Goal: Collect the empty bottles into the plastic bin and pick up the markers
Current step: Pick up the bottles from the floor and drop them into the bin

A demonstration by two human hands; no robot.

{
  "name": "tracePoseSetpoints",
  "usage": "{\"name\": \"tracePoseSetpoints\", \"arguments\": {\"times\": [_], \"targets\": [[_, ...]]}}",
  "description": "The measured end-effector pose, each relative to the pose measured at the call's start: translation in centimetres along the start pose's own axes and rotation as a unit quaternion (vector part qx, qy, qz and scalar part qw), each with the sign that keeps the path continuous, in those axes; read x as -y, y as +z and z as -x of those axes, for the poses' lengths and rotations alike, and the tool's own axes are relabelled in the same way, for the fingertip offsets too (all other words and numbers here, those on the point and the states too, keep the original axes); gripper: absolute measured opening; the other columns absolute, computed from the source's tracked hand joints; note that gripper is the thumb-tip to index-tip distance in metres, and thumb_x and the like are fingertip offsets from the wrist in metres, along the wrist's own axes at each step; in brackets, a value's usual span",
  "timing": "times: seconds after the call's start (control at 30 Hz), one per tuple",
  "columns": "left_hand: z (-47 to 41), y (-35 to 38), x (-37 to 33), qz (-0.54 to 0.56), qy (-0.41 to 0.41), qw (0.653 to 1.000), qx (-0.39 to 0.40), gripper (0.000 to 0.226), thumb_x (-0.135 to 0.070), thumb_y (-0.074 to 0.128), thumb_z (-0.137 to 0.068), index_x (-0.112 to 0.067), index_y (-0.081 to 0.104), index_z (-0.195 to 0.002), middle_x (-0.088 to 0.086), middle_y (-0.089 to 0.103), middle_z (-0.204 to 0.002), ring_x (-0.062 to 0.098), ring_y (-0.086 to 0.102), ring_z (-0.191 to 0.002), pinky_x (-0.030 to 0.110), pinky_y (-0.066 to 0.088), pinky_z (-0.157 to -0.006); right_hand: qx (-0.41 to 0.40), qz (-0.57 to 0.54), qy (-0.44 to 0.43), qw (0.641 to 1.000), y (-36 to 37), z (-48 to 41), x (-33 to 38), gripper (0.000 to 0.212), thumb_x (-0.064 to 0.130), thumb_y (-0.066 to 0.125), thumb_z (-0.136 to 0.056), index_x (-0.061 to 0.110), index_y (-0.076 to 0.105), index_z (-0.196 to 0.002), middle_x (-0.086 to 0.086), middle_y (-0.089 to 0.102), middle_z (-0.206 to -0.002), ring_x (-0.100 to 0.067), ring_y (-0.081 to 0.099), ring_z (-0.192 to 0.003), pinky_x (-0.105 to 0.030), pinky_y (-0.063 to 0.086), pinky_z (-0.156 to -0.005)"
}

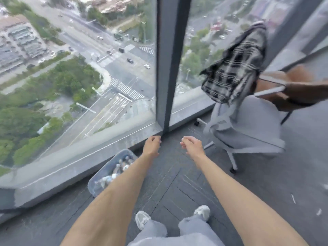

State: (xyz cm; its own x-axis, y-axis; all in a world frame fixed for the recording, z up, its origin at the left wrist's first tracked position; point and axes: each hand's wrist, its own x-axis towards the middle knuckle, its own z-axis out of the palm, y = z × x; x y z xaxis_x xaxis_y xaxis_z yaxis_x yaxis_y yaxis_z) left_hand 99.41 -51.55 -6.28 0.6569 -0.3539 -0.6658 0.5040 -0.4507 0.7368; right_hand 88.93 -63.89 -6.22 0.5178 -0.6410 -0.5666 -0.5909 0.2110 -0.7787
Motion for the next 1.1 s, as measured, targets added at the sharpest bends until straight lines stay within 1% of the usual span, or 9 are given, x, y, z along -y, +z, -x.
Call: {"name": "tracePoseSetpoints", "arguments": {"times": [0.17, 0.23, 0.33, 0.43, 0.53, 0.63, 0.8, 0.97, 1.1], "targets": [[3.0, 14.4, -2.3, -0.1, 0.051, 0.99, 0.082, 0.013, -0.027, 0.044, -0.096, -0.018, 0.053, -0.093, 0.003, 0.059, -0.102, 0.021, 0.054, -0.089, 0.036, 0.045, -0.077, -0.115, -0.084, 0.011, 0.99, -14.3, 1.6, -3.4, 0.021, 0.023, 0.057, -0.093, 0.018, 0.065, -0.112, 0.001, 0.072, -0.097, -0.015, 0.064, -0.085, -0.032, 0.047, -0.088], [4.4, 20.7, -3.3, -0.125, 0.074, 0.983, 0.117, 0.015, -0.027, 0.043, -0.097, -0.016, 0.053, -0.099, 0.002, 0.058, -0.1, 0.02, 0.053, -0.088, 0.035, 0.045, -0.076, -0.15, -0.111, 0.014, 0.982, -20.5, 2.3, -5.0, 0.018, 0.022, 0.057, -0.092, 0.021, 0.065, -0.108, 0.0, 0.072, -0.1, -0.016, 0.065, -0.091, -0.036, 0.047, -0.095], [6.4, 30.5, -4.2, -0.16, 0.09, 0.97, 0.162, 0.018, -0.028, 0.042, -0.097, -0.014, 0.052, -0.1, 0.004, 0.057, -0.1, 0.021, 0.054, -0.089, 0.032, 0.045, -0.07, -0.199, -0.139, 0.032, 0.97, -29.8, 3.5, -8.2, 0.019, 0.023, 0.06, -0.086, 0.016, 0.068, -0.101, -0.007, 0.073, -0.09, -0.018, 0.063, -0.09, -0.037, 0.05, -0.088], [8.6, 40.3, -3.9, -0.179, 0.102, 0.955, 0.213, 0.017, -0.026, 0.041, -0.097, -0.015, 0.053, -0.092, 0.004, 0.06, -0.102, 0.023, 0.056, -0.086, 0.03, 0.044, -0.067, -0.255, -0.162, 0.041, 0.952, -38.1, 5.1, -11.8, 0.028, 0.022, 0.062, -0.085, 0.016, 0.069, -0.112, -0.006, 0.074, -0.1, -0.022, 0.066, -0.096, -0.036, 0.05, -0.087], [11.5, 49.0, -2.3, -0.225, 0.103, 0.929, 0.275, 0.015, -0.026, 0.043, -0.097, -0.016, 0.054, -0.093, 0.003, 0.061, -0.105, 0.021, 0.058, -0.088, 0.036, 0.044, -0.08, -0.329, -0.201, 0.063, 0.921, -45.1, 7.9, -15.1, 0.029, 0.017, 0.061, -0.089, 0.015, 0.066, -0.118, -0.003, 0.07, -0.094, -0.021, 0.065, -0.09, -0.038, 0.052, -0.088], [14.5, 56.6, -0.3, -0.261, 0.094, 0.901, 0.333, 0.015, -0.027, 0.044, -0.098, -0.016, 0.053, -0.103, 0.003, 0.06, -0.105, 0.022, 0.057, -0.095, 0.037, 0.043, -0.083, -0.388, -0.225, 0.087, 0.89, -50.9, 10.5, -19.2, 0.031, 0.02, 0.061, -0.088, 0.016, 0.067, -0.119, -0.005, 0.073, -0.102, -0.021, 0.068, -0.098, -0.041, 0.054, -0.094], [18.5, 68.0, 2.9, -0.324, 0.104, 0.85, 0.402, 0.02, -0.028, 0.042, -0.099, -0.017, 0.055, -0.109, 0.002, 0.06, -0.106, 0.021, 0.058, -0.095, 0.04, 0.047, -0.085, -0.462, -0.275, 0.133, 0.833, -58.7, 12.8, -25.9, 0.036, 0.024, 0.062, -0.087, 0.017, 0.066, -0.122, -0.003, 0.072, -0.1, -0.023, 0.068, -0.103, -0.039, 0.054, -0.092], [20.8, 79.7, 4.3, -0.372, 0.101, 0.811, 0.441, 0.024, -0.025, 0.04, -0.098, -0.014, 0.057, -0.112, 0.003, 0.061, -0.107, 0.022, 0.058, -0.094, 0.041, 0.05, -0.084, -0.509, -0.304, 0.156, 0.79, -66.6, 13.4, -30.6, 0.035, 0.03, 0.063, -0.087, 0.019, 0.065, -0.12, -0.004, 0.072, -0.11, -0.023, 0.067, -0.106, -0.046, 0.052, -0.098], [21.9, 88.8, 3.7, -0.403, 0.111, 0.776, 0.473, 0.027, -0.025, 0.04, -0.098, -0.012, 0.057, -0.115, 0.004, 0.062, -0.107, 0.022, 0.058, -0.094, 0.037, 0.05, -0.079, -0.544, -0.339, 0.166, 0.749, -74.0, 13.7, -32.0, 0.033, 0.033, 0.063, -0.092, 0.017, 0.063, -0.121, -0.006, 0.07, -0.111, -0.022, 0.067, -0.103, -0.041, 0.055, -0.088]]}}
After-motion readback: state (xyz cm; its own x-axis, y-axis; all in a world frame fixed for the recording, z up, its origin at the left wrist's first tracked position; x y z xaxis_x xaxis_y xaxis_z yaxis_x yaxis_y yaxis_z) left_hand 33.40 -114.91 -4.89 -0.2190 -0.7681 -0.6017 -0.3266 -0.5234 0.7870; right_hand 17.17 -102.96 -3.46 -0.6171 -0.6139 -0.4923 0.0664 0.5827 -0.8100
